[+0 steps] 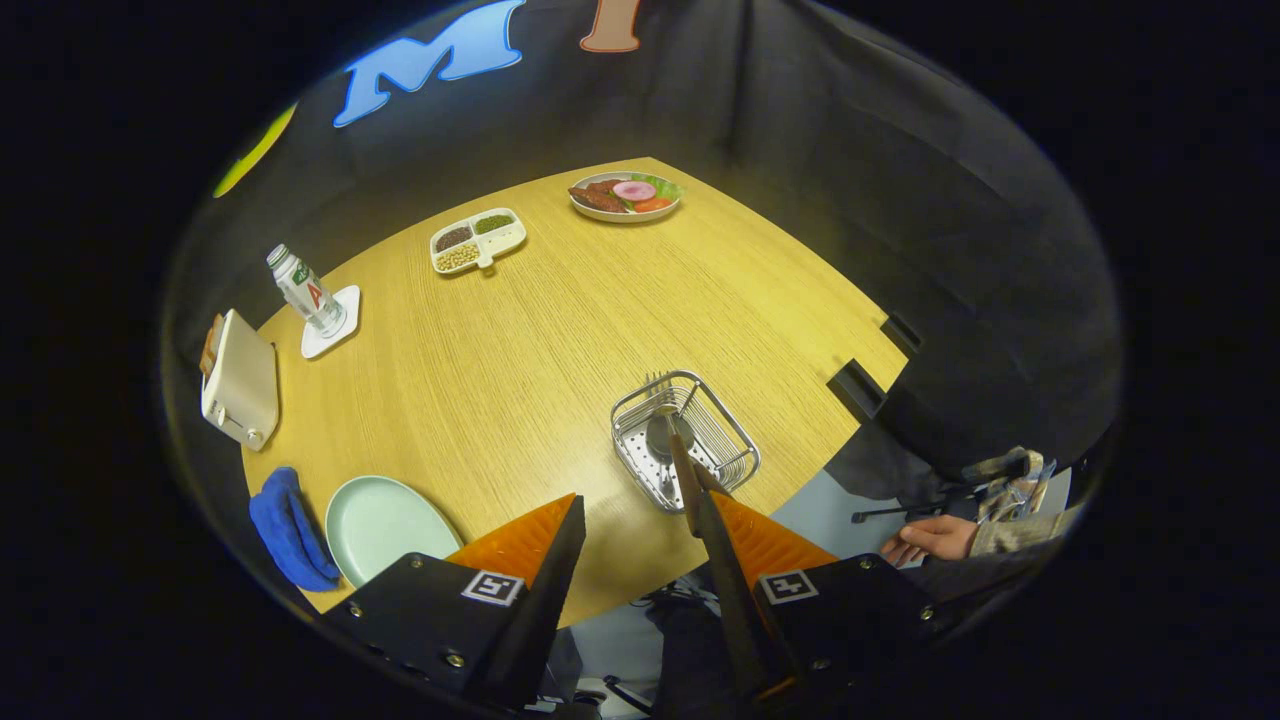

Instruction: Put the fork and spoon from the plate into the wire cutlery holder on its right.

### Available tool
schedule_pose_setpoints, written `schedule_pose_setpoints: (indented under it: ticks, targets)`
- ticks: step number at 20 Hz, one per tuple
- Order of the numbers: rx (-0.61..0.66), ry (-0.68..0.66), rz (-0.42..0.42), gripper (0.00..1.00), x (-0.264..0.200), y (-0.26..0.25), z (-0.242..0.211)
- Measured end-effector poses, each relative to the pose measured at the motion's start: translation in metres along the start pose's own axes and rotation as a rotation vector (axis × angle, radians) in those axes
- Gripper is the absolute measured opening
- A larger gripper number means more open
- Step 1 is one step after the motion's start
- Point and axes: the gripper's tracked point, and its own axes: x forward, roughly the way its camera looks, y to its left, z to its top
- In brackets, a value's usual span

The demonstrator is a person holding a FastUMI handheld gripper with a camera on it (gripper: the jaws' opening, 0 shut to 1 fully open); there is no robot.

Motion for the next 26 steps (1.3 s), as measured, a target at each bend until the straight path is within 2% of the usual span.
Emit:
schedule_pose_setpoints:
  ticks: [6,12,19,26]
  targets:
    - [-0.048,-0.056,0.035,0.71,-0.009,0.016,0.012]
    - [-0.115,-0.271,0.079,0.71,-0.035,0.033,0.053]
    - [-0.164,-0.544,0.148,0.71,-0.097,0.058,0.112]
    - [-0.22,-0.84,0.257,0.7,-0.189,0.104,0.157]
